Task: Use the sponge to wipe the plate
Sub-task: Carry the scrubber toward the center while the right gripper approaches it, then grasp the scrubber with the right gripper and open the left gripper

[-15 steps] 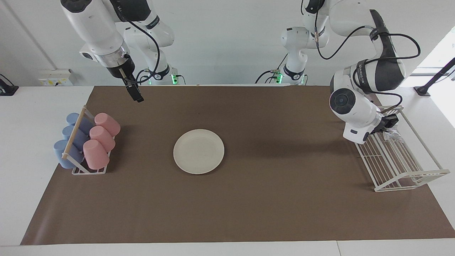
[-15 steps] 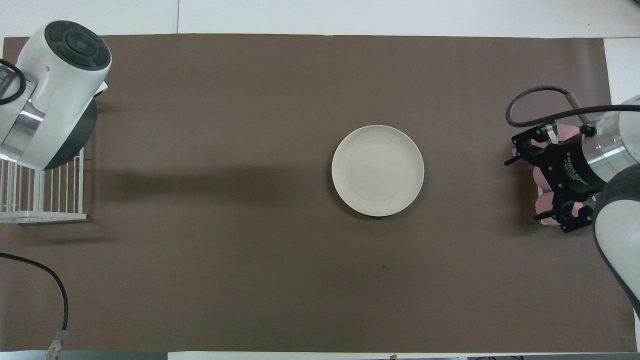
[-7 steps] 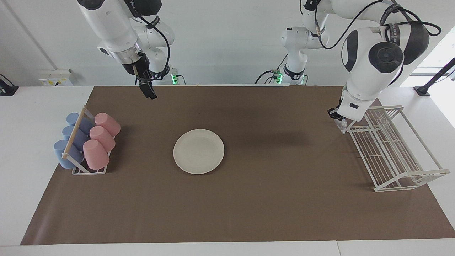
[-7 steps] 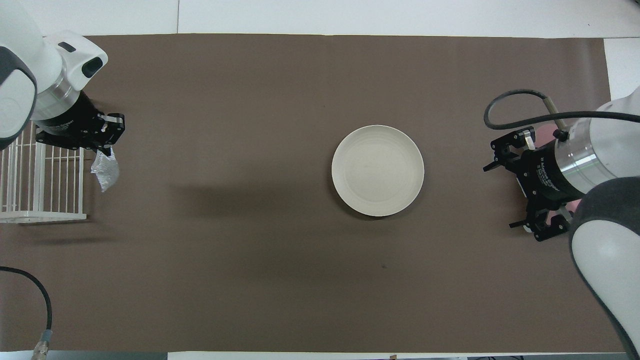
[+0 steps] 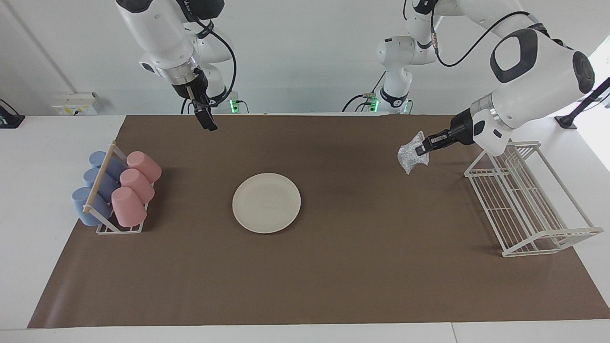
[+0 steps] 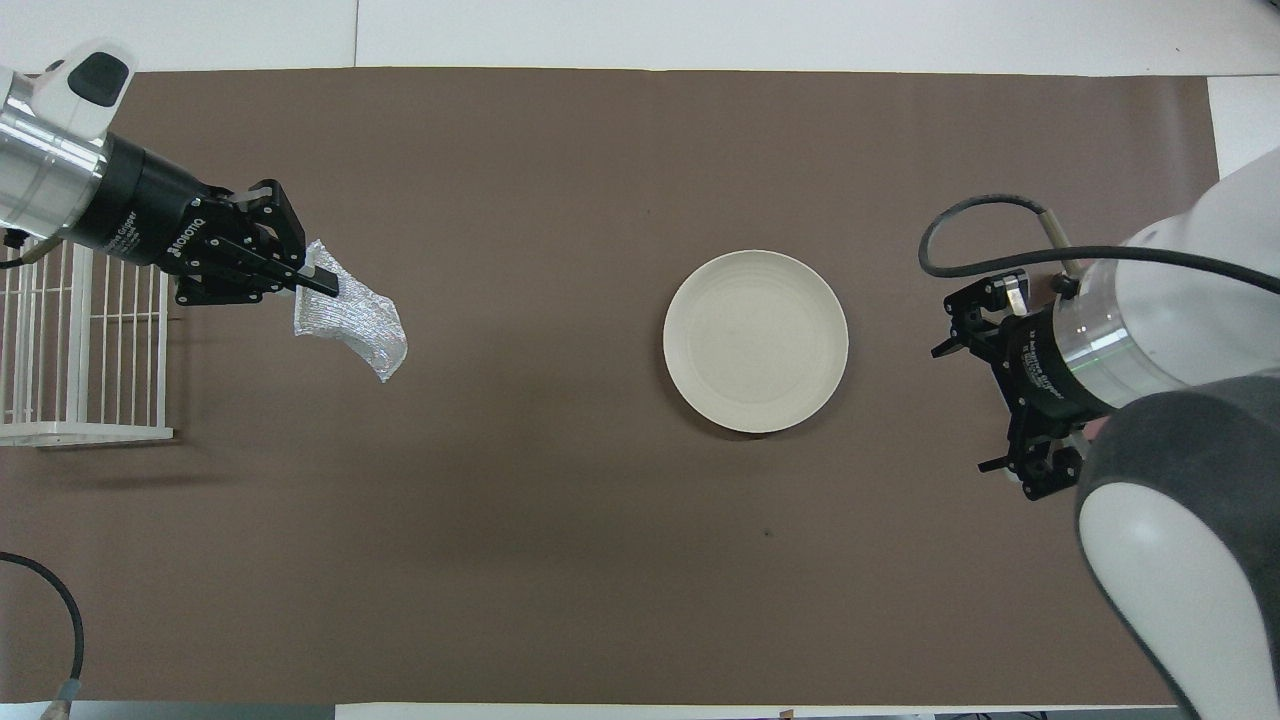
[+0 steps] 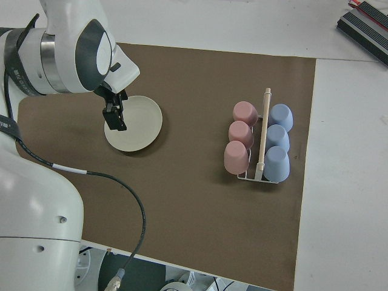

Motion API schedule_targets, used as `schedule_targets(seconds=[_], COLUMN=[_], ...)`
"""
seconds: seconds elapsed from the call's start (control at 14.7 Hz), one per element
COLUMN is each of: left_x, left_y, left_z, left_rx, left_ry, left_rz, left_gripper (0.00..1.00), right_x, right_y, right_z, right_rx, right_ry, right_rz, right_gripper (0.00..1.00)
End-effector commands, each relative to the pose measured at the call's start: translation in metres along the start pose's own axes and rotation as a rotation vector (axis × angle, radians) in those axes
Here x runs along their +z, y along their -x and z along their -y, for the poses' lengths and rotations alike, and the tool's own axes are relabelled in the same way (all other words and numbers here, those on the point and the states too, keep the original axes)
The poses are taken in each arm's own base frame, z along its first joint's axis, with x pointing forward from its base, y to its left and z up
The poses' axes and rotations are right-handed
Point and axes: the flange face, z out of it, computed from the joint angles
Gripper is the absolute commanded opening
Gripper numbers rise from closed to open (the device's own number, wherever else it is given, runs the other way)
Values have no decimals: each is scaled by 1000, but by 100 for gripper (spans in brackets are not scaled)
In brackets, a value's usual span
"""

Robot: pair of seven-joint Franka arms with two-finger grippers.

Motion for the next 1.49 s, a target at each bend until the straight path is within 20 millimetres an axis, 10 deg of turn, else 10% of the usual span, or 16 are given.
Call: schedule_targets(seconds=[0.0,0.27,0.48,0.88,1.43], left_x=[36,79,110,173,184], left_y=[29,63,86,127,134], left_z=[17,39,20,35,50], left_rx=[3,121,143,246,280], left_ry=[176,428,526,667,704], left_rz=[50,112,137,157,207], left_gripper=[0,0,0,0,0], right_x=[4,18,18,24,53], right_y=[32,31,36,129,201], right_z=[-8,-14,-14,-13,-18], right_rx=[64,69,88,225,272], right_ry=[-31,-26,-35,-161,-240], right_rz=[4,8,17,97,184], right_gripper=[100,100,100,100,100])
